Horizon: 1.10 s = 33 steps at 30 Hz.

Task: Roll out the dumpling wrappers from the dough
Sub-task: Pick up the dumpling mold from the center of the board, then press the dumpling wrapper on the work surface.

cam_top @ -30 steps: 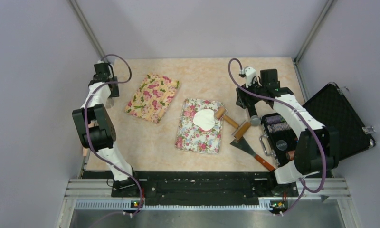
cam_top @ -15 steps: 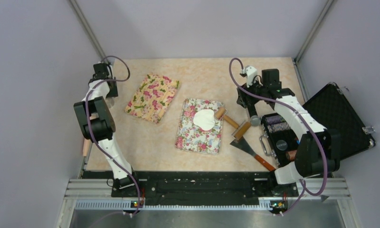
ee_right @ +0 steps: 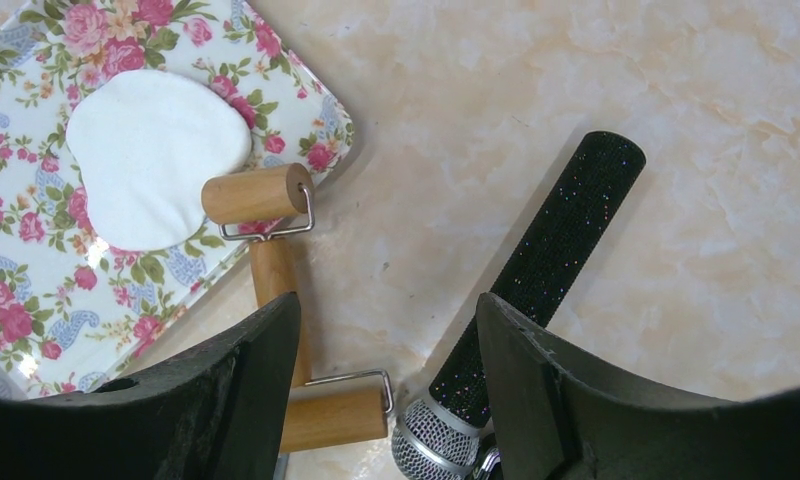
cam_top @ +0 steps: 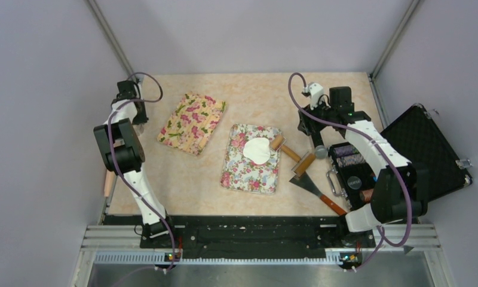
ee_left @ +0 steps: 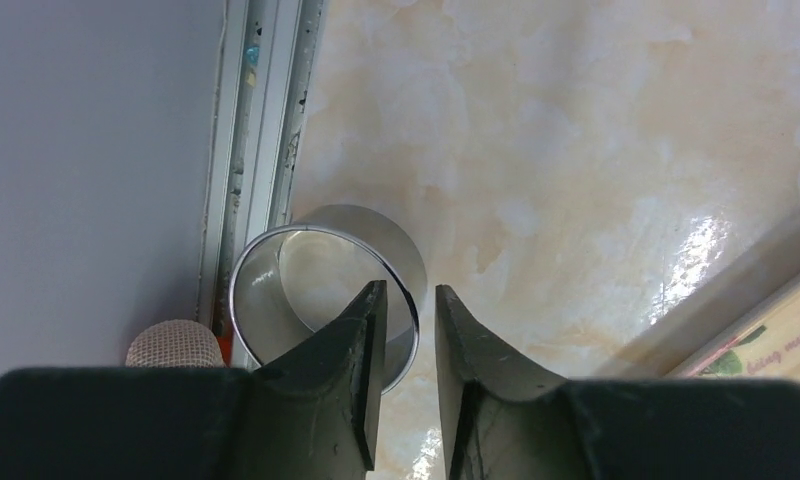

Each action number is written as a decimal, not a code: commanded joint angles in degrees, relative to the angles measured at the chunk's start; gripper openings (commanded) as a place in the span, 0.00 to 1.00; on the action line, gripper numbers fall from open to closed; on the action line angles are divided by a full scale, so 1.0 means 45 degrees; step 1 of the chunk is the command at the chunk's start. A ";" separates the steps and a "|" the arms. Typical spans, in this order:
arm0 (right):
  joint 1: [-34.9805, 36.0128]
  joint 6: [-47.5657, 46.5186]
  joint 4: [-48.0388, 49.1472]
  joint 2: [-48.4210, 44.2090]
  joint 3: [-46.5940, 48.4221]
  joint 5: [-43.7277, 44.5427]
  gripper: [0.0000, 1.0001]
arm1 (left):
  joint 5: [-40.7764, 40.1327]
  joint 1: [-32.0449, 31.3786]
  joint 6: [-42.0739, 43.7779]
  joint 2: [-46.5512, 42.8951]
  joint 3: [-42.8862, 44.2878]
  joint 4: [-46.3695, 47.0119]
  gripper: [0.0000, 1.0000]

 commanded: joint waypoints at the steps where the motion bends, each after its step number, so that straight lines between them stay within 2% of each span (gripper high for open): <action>1: -0.0074 -0.0034 0.0399 -0.0602 -0.0067 -0.0219 0.64 | 0.0349 0.0221 -0.0330 0.0238 0.0725 -0.0164 0.26; 3: -0.0071 -0.0035 0.0397 -0.0608 -0.0068 -0.0231 0.64 | 0.0370 0.0234 -0.0358 0.0292 0.0830 -0.0272 0.20; 6: -0.0070 -0.0021 0.0410 -0.0637 -0.0056 -0.0253 0.64 | 0.0400 0.0235 -0.0427 0.0240 0.0892 -0.0392 0.02; 7: -0.0070 -0.0031 0.0406 -0.0649 -0.0064 -0.0246 0.64 | 0.0484 0.0243 -0.0473 0.0161 0.0881 -0.0454 0.00; 11: -0.0074 0.0013 0.0523 -0.0723 -0.0113 -0.0150 0.64 | 0.1625 0.0244 -0.0627 -0.0688 0.0973 -0.1208 0.00; 14: -0.0080 0.0075 0.0638 -0.0765 -0.0162 0.0001 0.64 | 0.3503 0.0137 -0.0666 -0.1895 0.0493 -0.1425 0.00; 17: -0.0186 0.0166 0.0785 -0.0821 -0.0234 0.0132 0.64 | 0.4681 -0.0652 -0.0351 -0.3312 -0.0210 -0.1693 0.00; 19: -0.0269 0.0183 0.0850 -0.0844 -0.0259 0.0145 0.64 | 0.4750 -0.1703 0.0031 -0.4313 -0.0891 -0.1687 0.00; 25: -0.0503 0.0319 0.0975 -0.0923 -0.0314 0.0261 0.64 | 0.4784 -0.6239 0.1199 -0.6562 -0.2681 -0.1123 0.00; 30: -0.0874 0.0476 0.1038 -0.1009 -0.0318 0.0224 0.64 | 0.4252 -0.9757 0.1904 -0.6994 -0.3470 -0.0541 0.00; 33: -0.1135 0.0603 0.1102 -0.1122 -0.0349 0.0120 0.64 | 0.3459 -1.1275 0.2309 -0.6859 -0.3973 -0.0124 0.00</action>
